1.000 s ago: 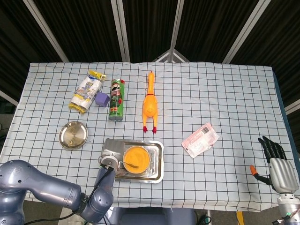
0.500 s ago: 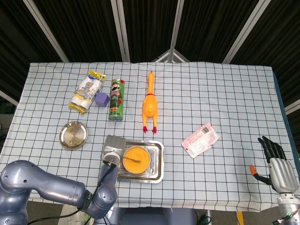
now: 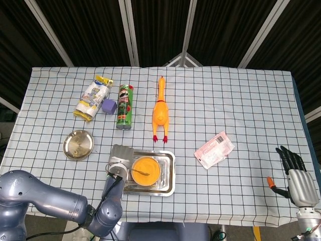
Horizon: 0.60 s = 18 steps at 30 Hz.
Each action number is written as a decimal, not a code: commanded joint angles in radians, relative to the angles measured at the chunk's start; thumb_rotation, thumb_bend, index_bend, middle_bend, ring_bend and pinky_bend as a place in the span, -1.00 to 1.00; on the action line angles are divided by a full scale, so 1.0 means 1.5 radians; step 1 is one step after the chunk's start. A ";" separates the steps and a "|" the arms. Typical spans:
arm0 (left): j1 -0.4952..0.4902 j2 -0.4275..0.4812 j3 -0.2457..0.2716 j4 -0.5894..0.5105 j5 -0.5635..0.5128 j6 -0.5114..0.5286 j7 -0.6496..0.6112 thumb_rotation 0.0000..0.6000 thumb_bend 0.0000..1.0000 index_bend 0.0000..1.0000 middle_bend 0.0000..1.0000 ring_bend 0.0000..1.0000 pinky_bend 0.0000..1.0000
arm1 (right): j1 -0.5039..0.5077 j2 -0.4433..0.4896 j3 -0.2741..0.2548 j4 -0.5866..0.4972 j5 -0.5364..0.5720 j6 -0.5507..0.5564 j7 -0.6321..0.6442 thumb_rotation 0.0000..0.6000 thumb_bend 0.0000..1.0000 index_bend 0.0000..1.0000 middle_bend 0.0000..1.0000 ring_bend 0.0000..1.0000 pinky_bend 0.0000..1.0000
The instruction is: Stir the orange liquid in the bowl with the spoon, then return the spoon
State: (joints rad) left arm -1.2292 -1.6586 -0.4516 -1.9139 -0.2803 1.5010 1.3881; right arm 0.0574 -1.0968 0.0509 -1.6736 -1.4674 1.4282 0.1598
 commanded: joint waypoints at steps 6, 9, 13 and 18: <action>-0.067 0.044 -0.057 -0.028 -0.115 0.058 0.121 1.00 0.50 0.71 1.00 1.00 0.99 | 0.000 0.000 0.000 0.000 0.001 0.000 0.001 1.00 -0.19 -1.00 -1.00 -1.00 -1.00; -0.089 0.050 -0.070 -0.024 -0.147 0.079 0.155 1.00 0.50 0.71 1.00 1.00 0.99 | 0.000 0.000 0.000 0.000 0.001 -0.001 0.003 1.00 -0.19 -1.00 -1.00 -1.00 -1.00; -0.108 0.043 -0.065 -0.014 -0.156 0.093 0.180 1.00 0.50 0.71 1.00 1.00 0.99 | 0.000 0.001 0.000 -0.001 0.000 -0.001 0.006 1.00 -0.19 -1.00 -1.00 -1.00 -1.00; -0.124 0.018 -0.050 0.006 -0.163 0.100 0.200 1.00 0.50 0.71 1.00 1.00 0.99 | 0.000 0.001 0.000 -0.001 0.000 0.000 0.009 1.00 -0.19 -1.00 -1.00 -1.00 -1.00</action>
State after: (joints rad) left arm -1.4088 -1.6237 -0.5330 -1.9117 -0.5246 1.6472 1.6817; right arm 0.0570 -1.0948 0.0506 -1.6757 -1.4676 1.4274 0.1731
